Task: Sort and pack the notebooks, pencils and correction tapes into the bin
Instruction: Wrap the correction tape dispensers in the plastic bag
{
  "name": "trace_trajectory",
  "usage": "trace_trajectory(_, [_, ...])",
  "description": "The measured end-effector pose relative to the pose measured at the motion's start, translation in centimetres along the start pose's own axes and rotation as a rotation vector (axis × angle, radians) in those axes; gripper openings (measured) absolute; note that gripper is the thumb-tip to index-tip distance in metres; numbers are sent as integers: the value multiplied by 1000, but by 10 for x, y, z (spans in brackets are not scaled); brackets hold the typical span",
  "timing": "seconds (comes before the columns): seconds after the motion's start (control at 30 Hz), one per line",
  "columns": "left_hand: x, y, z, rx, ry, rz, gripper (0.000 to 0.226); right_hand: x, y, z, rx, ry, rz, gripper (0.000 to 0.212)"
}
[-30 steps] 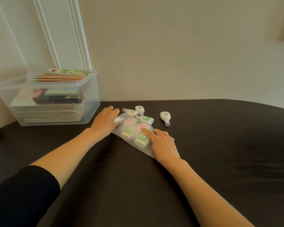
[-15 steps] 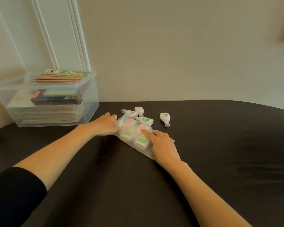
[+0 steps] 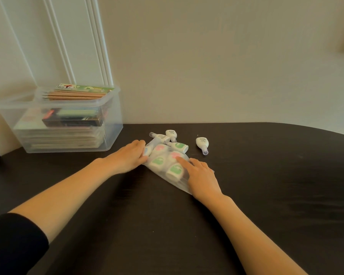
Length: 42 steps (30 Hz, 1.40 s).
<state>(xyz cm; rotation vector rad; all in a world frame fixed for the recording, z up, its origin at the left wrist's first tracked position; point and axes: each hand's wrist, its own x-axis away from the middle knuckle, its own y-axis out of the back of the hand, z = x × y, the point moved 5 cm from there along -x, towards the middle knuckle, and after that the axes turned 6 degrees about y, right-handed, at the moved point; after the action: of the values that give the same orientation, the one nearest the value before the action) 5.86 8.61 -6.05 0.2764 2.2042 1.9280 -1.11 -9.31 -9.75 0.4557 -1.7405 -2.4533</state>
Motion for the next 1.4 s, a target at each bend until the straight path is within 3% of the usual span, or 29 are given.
trace_trajectory(0.23, [17,1,-5,-467,-220,-184,29,3,4,2,-1,-26,4,69])
trace_trajectory(0.37, [21,0,-12,-415,-209,-245,28,4,6,0,47,-83,22,77])
trace_trajectory(0.5, [18,-6,-22,-436,-256,-298,33,8,10,-1,64,-67,32,65])
trace_trajectory(0.57, [15,-6,-20,-311,-189,-313,31,12,12,-4,97,-78,31,66])
trace_trajectory(0.67, [16,1,-12,126,-38,-363,7,18,17,-12,154,-121,43,72])
trace_trajectory(0.77, [22,4,-5,492,47,-405,8,27,27,-27,199,-190,67,71])
trace_trajectory(0.9, [33,1,3,763,169,-376,5,34,50,-37,248,-332,73,72])
trace_trajectory(0.97, [39,-2,4,835,206,-355,9,26,64,-24,220,-269,-93,66])
trace_trajectory(1.03, [46,-7,5,904,233,-334,13,14,67,1,13,-149,-219,50])
trace_trajectory(1.1, [51,-10,4,992,238,-323,13,1,57,30,-151,-12,-195,41])
trace_trajectory(1.2, [55,-12,3,1059,260,-311,13,-10,32,63,-198,175,-99,40])
trace_trajectory(1.4, [47,-11,7,1010,426,-339,9,-16,15,68,-280,194,-58,45])
